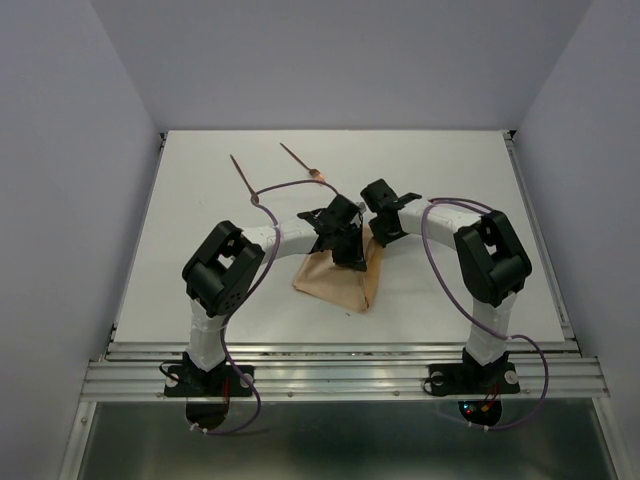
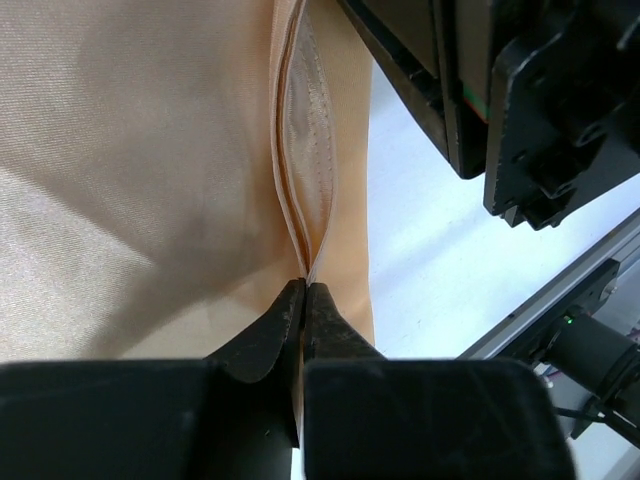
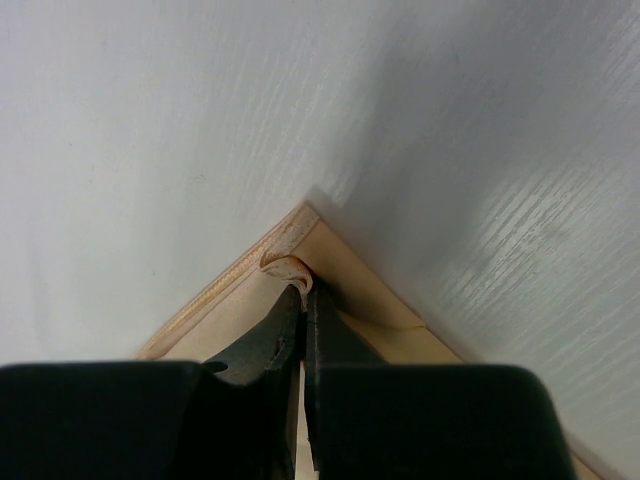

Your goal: Fold the napkin into a case and place the utensils inside

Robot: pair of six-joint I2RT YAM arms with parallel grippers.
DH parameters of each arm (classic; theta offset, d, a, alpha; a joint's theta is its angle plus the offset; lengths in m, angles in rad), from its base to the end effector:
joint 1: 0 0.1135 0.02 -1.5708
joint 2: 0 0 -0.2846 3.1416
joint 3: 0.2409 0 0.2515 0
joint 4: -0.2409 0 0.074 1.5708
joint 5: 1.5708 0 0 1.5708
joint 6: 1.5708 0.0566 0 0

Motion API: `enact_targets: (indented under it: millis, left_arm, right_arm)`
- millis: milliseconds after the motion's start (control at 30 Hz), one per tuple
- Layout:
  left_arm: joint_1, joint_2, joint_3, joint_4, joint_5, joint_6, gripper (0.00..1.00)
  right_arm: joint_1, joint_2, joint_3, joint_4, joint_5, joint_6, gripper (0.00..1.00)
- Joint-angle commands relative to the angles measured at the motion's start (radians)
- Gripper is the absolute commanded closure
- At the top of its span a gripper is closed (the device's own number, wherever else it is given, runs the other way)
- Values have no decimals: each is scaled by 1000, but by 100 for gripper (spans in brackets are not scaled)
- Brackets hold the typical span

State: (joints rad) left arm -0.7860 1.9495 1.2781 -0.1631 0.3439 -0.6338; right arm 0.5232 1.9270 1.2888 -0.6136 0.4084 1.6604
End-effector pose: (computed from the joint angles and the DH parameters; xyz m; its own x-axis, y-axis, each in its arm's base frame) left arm 0.2969 -0.3243 0.1787 -0.9112 0.1233 -0.3932 0.3556 0.7175 -0.5990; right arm 0.3496 0.1757 0.1633 -0.2757 0.8962 -0.3475 0.8506 0.3958 0.3461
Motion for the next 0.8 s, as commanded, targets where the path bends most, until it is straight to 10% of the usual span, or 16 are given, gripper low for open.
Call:
enact_targets:
  millis: [0,500,600,767]
  left_arm:
    - [-6,-4,30,14,18,14,94]
    - [7,-24,0,27,10,10,98]
    - [7,-29,-8,36,14,6,58]
    - [7,-34,-2,45,14,11,40]
  right_arm:
    - [-8,61,-33,-169,58,-42,99]
    - [-8,12,-8,-124,95,-189,83]
    - [-8,21,-5,-103,73,-215,86]
    - [-8,26,-9,-89,49,-226,89]
